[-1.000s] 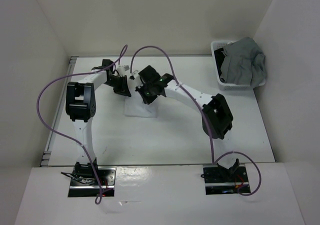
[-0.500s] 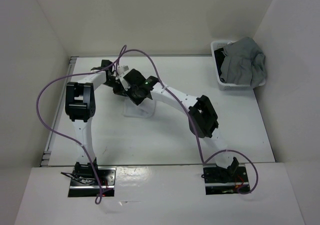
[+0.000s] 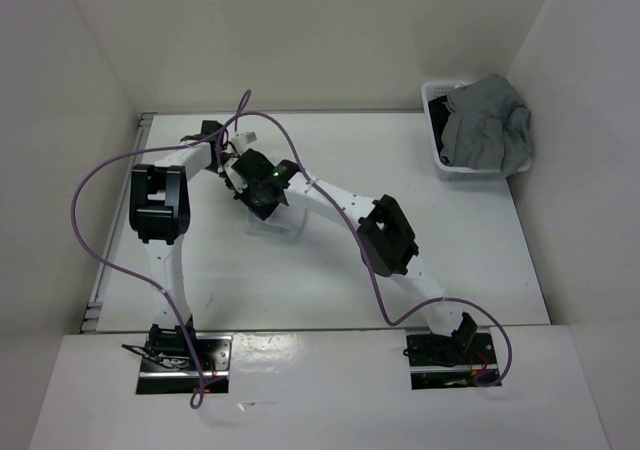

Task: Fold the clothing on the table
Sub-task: Fold the skirt

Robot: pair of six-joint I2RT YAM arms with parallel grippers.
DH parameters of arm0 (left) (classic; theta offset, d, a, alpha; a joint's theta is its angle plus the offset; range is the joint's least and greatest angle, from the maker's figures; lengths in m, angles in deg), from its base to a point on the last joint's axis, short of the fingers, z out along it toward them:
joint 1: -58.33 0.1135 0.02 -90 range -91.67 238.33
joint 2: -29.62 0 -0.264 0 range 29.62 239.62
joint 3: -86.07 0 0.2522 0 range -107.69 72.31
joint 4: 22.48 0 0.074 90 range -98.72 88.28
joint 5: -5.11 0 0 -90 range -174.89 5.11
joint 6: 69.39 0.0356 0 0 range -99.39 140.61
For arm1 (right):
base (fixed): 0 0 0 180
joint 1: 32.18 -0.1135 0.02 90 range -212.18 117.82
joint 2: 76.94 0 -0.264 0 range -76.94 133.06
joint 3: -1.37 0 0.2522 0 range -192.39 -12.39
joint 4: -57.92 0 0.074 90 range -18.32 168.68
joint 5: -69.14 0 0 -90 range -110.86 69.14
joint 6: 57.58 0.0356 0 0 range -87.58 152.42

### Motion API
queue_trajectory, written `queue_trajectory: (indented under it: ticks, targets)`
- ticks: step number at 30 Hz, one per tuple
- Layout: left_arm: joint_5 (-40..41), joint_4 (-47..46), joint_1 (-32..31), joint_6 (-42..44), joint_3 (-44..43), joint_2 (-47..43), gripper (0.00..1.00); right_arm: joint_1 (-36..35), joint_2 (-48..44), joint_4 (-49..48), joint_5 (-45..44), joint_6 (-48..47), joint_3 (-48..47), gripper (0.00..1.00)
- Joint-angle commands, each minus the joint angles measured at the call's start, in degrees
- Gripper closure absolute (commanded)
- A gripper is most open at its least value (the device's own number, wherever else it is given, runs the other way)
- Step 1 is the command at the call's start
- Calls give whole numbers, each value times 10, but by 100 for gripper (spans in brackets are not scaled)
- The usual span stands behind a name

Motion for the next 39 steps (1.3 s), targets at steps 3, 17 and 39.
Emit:
queue_trajectory:
  ticks: [3,17,39]
  targets:
    - [1,7,2,14,9,-17,100,-10,-3,-10,17,6,5,100]
    - [-5,7,2,14,9,-17,100,-10,-19,-15,88,12,2,50]
    - [60,89,44,63,14,-218,84,13,-346,-68,72,-30,180,15]
